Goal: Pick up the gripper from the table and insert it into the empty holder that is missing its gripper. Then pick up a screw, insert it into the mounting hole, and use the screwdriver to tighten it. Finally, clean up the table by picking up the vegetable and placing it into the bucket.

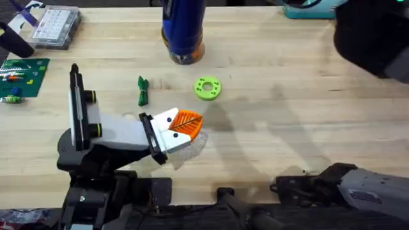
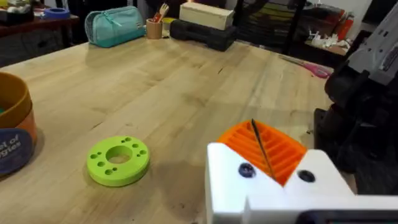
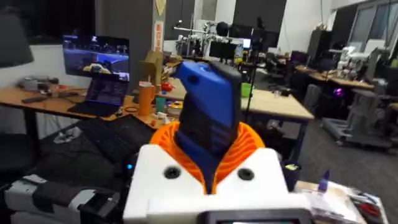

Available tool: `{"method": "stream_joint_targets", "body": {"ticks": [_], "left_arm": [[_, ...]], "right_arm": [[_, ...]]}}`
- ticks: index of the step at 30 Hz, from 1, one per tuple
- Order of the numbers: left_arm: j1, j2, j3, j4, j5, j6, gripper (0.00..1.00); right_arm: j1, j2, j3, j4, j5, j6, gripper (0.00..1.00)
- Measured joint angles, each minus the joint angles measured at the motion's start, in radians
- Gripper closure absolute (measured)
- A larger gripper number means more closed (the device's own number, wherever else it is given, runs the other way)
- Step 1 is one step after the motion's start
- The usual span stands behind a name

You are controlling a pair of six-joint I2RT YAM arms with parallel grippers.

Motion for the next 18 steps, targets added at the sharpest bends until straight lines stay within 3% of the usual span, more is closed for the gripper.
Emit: {"method": "stream_joint_targets", "body": {"ticks": [18], "left_arm": [[0.0,0.0,0.0,0.0,0.0,0.0,0.991]], "right_arm": [[0.091,0.076,0.0,0.053,-0.072,0.015,0.974]]}}
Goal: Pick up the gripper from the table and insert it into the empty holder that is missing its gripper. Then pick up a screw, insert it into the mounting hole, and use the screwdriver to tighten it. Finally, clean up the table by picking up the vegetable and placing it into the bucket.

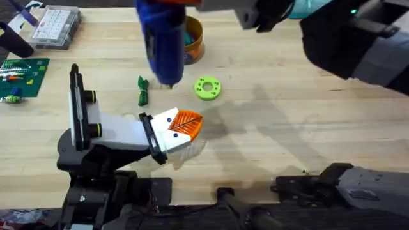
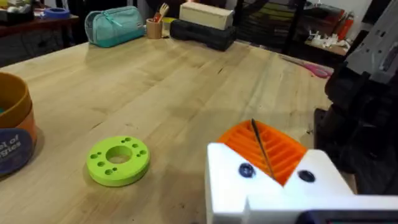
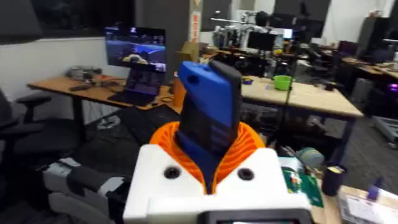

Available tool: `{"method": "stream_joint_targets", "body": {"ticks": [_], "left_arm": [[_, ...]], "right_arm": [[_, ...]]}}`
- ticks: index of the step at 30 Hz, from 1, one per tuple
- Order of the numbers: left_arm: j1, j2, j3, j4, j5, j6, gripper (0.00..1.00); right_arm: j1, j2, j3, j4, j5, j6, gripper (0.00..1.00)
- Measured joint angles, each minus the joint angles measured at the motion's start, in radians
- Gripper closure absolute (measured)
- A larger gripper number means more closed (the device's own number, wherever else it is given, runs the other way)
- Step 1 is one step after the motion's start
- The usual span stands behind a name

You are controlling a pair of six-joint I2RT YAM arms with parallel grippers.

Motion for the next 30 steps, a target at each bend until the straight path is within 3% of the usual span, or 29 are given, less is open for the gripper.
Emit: {"method": "stream_joint_targets", "body": {"ticks": [9,22,30], "left_arm": [[0.0,0.0,0.0,0.0,0.0,0.0,0.991],[0.0,0.0,0.0,0.0,0.0,0.0,0.991],[0.0,0.0,0.0,0.0,0.0,0.0,0.991]], "right_arm": [[0.03,0.041,-0.012,0.005,-0.065,-0.025,0.974],[0.03,0.041,-0.134,0.05,-0.063,-0.038,0.974],[0.047,0.041,-0.15,0.05,-0.056,-0.069,0.975]]}}
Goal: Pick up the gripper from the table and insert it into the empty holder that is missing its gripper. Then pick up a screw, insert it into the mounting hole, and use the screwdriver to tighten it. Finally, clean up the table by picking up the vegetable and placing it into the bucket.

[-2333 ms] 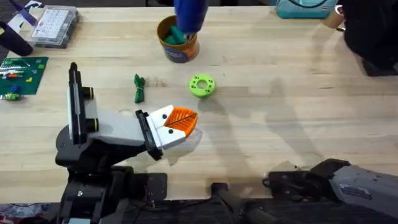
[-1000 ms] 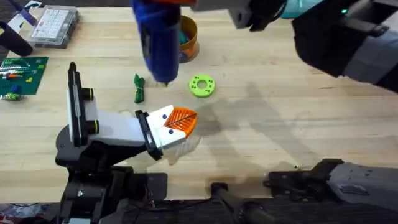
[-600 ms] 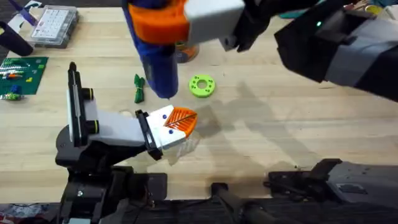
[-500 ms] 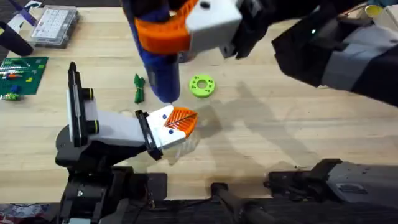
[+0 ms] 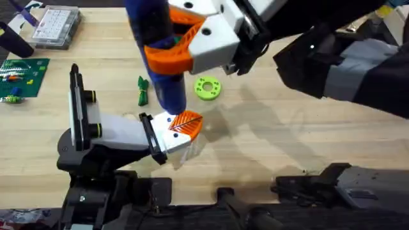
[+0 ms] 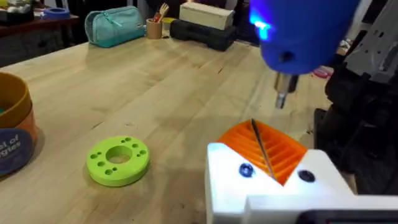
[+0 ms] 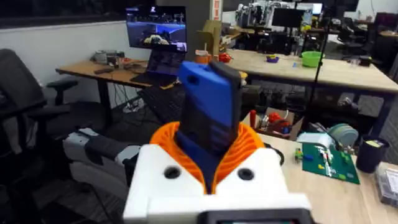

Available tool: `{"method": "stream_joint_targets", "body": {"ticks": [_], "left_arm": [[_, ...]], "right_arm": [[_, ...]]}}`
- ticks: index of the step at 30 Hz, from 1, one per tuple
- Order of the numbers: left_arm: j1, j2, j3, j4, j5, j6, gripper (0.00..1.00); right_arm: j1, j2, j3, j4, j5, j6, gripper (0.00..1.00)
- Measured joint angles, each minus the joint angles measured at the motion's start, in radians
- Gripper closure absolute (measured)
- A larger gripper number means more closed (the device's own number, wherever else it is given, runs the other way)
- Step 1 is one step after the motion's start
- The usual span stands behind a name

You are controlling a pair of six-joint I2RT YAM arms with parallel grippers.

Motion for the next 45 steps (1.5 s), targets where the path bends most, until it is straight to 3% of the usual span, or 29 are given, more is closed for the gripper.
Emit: {"method": "stream_joint_targets", "body": {"ticks": [15,45], "left_arm": [[0.0,0.0,0.0,0.0,0.0,0.0,0.991],[0.0,0.0,0.0,0.0,0.0,0.0,0.991]], "right_arm": [[0.043,0.023,0.0,0.0,0.03,-0.064,0.974],[0.051,0.053,0.0,0.001,0.038,-0.099,0.974]]}}
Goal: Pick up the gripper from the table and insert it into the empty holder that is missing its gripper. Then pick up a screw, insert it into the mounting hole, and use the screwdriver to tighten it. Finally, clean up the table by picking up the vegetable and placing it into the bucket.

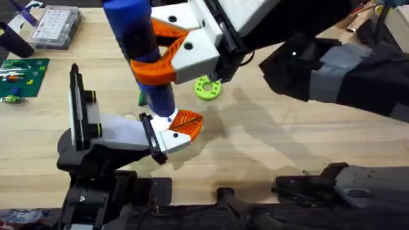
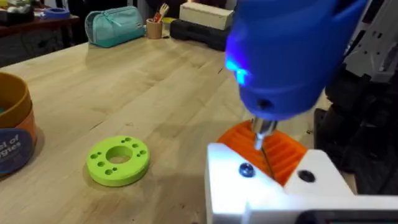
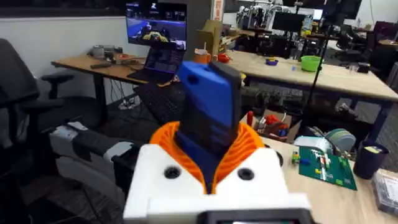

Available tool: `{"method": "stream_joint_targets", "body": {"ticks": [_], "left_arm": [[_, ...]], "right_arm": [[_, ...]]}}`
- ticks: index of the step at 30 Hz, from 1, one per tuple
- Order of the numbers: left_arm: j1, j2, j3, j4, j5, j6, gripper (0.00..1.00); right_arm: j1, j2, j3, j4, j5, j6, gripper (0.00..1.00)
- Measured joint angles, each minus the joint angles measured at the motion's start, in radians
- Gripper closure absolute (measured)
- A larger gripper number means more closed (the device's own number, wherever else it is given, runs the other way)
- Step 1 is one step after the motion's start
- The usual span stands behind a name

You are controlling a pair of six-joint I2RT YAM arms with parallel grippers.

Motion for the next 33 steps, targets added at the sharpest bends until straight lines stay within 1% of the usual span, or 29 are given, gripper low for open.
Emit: {"method": "stream_joint_targets", "body": {"ticks": [12,33], "left_arm": [[0.0,0.0,0.0,0.0,0.0,0.0,0.991],[0.0,0.0,0.0,-0.005,-0.002,0.0,0.991]], "right_arm": [[0.015,0.016,0.0,-0.001,0.003,-0.003,0.975],[0.015,0.022,0.0,-0.001,0.004,-0.01,0.975]]}}
